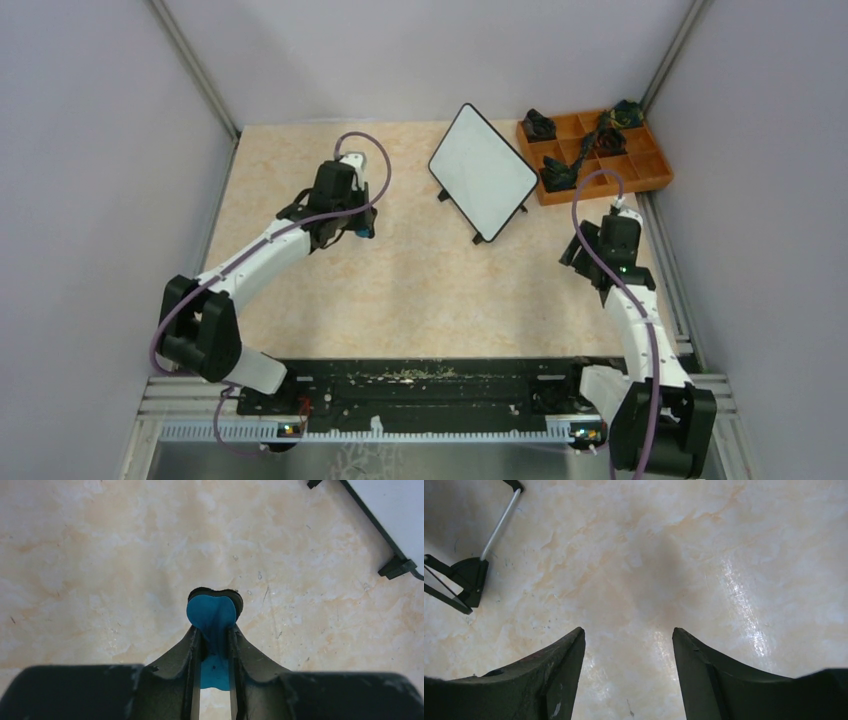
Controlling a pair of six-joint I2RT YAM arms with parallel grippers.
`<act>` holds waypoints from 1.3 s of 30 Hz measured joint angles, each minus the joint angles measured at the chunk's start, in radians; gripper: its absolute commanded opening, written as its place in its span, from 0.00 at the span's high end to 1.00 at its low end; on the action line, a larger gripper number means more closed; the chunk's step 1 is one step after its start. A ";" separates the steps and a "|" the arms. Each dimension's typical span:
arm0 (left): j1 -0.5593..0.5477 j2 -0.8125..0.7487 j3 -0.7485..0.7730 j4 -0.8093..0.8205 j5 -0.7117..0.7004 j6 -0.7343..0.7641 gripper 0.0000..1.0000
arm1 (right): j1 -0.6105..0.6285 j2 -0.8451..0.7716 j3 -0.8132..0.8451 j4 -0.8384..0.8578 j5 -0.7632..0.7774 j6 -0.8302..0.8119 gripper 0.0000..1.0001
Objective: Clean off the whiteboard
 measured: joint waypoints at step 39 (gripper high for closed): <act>0.000 0.022 -0.168 -0.030 0.051 -0.055 0.41 | 0.000 -0.135 -0.119 0.171 -0.087 0.054 0.37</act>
